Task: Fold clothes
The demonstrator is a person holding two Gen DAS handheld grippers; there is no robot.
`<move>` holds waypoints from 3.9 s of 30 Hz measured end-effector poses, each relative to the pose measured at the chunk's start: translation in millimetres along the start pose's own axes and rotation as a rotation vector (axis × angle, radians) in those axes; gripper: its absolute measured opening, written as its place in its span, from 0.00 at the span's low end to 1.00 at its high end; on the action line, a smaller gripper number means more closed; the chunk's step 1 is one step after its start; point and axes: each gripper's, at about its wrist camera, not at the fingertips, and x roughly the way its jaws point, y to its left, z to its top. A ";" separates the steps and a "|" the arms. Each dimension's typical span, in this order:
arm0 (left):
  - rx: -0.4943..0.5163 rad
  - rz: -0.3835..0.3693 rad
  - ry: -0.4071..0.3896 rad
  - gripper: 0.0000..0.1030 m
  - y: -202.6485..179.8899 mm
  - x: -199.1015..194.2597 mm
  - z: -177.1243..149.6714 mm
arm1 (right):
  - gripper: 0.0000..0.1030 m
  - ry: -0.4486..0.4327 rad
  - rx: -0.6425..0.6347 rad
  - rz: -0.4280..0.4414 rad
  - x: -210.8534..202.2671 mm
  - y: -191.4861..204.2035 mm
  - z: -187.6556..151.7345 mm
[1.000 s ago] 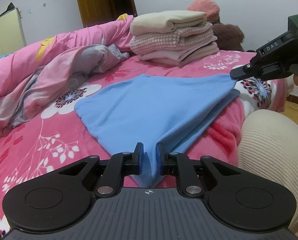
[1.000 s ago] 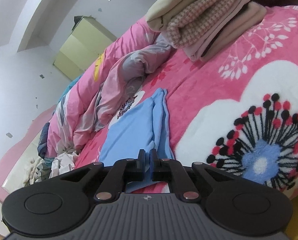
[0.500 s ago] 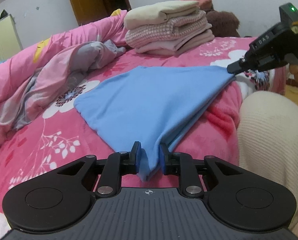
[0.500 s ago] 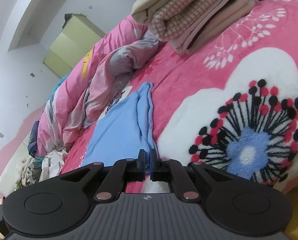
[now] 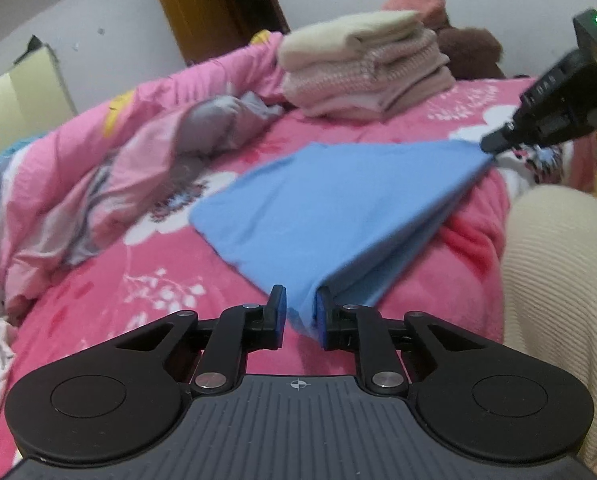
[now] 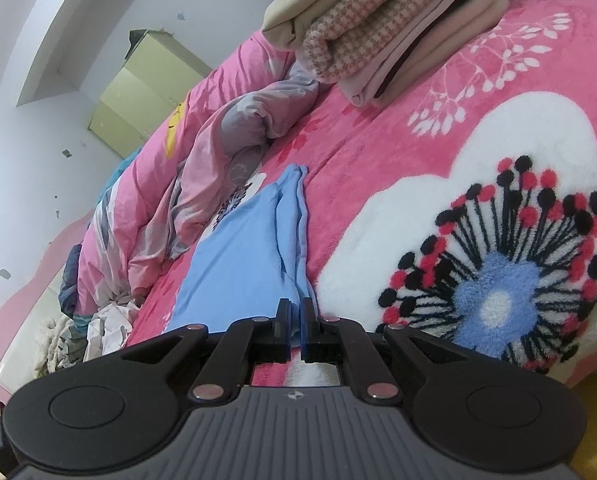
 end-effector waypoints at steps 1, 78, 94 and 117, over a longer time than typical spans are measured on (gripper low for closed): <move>0.004 -0.003 0.014 0.15 -0.1 1.4 -2.0 | 0.04 0.001 0.000 0.000 0.4 0.0 -0.1; -1.057 -0.371 0.140 0.15 220.1 248.8 2.3 | 0.04 0.303 -0.340 0.022 91.8 93.3 -38.1; -0.712 -0.258 -0.031 0.70 131.1 48.2 11.2 | 0.06 0.257 -0.425 -0.005 82.2 129.0 -29.2; -0.547 -0.300 -0.016 0.58 67.6 40.7 -37.4 | 0.02 0.470 -0.591 -0.041 273.3 190.6 9.9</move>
